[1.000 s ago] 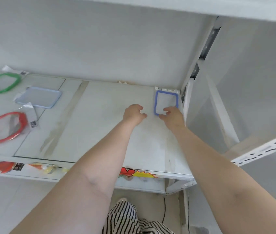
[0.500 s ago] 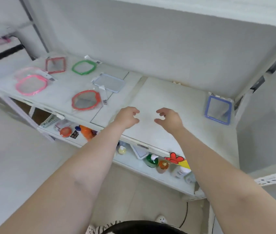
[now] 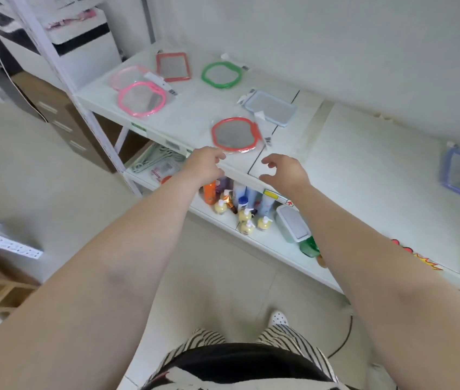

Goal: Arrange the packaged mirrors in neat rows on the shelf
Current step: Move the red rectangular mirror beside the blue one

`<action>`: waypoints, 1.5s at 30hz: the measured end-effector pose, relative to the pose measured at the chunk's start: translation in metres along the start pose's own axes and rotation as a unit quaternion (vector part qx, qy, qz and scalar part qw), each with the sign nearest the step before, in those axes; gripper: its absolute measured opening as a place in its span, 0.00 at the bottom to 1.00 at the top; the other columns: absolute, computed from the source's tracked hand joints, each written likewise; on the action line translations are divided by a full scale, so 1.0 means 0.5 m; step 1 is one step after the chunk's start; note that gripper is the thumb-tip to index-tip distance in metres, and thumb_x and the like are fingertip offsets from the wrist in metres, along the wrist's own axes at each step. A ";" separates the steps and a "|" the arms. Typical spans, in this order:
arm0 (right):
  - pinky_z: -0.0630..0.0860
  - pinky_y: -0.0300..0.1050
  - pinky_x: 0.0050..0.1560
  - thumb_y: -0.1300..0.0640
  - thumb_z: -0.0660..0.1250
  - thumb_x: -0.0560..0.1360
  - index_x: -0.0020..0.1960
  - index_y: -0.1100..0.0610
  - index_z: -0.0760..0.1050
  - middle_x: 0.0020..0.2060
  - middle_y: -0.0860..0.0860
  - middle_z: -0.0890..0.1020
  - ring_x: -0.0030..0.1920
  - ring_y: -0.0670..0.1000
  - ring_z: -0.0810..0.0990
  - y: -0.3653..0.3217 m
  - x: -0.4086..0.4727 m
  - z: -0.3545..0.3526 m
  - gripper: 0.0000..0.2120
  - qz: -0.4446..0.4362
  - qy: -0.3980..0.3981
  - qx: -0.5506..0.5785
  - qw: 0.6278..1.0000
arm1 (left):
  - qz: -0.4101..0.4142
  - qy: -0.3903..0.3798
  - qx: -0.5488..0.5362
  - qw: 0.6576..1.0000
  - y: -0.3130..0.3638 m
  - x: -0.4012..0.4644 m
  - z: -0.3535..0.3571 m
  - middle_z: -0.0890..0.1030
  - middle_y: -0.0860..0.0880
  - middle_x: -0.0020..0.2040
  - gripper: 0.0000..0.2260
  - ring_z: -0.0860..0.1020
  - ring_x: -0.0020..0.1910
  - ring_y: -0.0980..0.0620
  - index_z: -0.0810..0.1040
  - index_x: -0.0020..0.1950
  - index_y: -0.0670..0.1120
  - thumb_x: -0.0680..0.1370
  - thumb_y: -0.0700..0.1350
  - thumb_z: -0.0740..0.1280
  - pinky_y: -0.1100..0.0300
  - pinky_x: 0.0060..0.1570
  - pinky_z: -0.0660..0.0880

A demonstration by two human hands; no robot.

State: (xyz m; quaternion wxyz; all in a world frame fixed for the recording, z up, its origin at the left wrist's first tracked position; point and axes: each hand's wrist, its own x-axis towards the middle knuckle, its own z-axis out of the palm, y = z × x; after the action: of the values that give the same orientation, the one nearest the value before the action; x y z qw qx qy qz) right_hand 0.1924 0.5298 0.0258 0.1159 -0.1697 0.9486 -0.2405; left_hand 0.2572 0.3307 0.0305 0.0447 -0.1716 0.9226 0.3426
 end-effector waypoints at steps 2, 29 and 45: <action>0.73 0.44 0.57 0.53 0.69 0.72 0.64 0.48 0.74 0.58 0.48 0.79 0.62 0.51 0.75 -0.031 0.021 0.009 0.20 -0.001 -0.001 -0.009 1.000 | 0.003 0.002 -0.004 1.000 -0.022 0.014 -0.023 0.78 0.45 0.64 0.23 0.77 0.61 0.46 0.76 0.66 0.47 0.71 0.39 0.71 0.59 0.59 0.72; 0.73 0.45 0.57 0.52 0.69 0.73 0.64 0.49 0.74 0.59 0.49 0.78 0.60 0.50 0.76 -0.308 0.572 0.078 0.19 -0.047 -0.035 -0.019 0.998 | -0.015 0.028 0.042 0.999 -0.216 0.491 -0.275 0.76 0.46 0.66 0.22 0.73 0.66 0.48 0.73 0.69 0.47 0.75 0.42 0.69 0.58 0.64 0.69; 0.75 0.45 0.49 0.53 0.69 0.73 0.64 0.49 0.74 0.60 0.49 0.78 0.54 0.52 0.79 -0.556 0.772 0.182 0.20 0.088 0.028 -0.001 0.996 | 0.055 -0.022 0.070 0.996 -0.388 0.763 -0.514 0.76 0.47 0.65 0.19 0.74 0.64 0.47 0.76 0.65 0.46 0.74 0.41 0.67 0.54 0.62 0.72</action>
State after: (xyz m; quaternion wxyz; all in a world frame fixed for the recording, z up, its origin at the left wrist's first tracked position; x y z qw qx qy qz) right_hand -0.0597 0.1163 0.0319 0.1099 -0.0785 0.9631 -0.2328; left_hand -0.0240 -0.0821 0.0302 0.0579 -0.1092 0.9511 0.2830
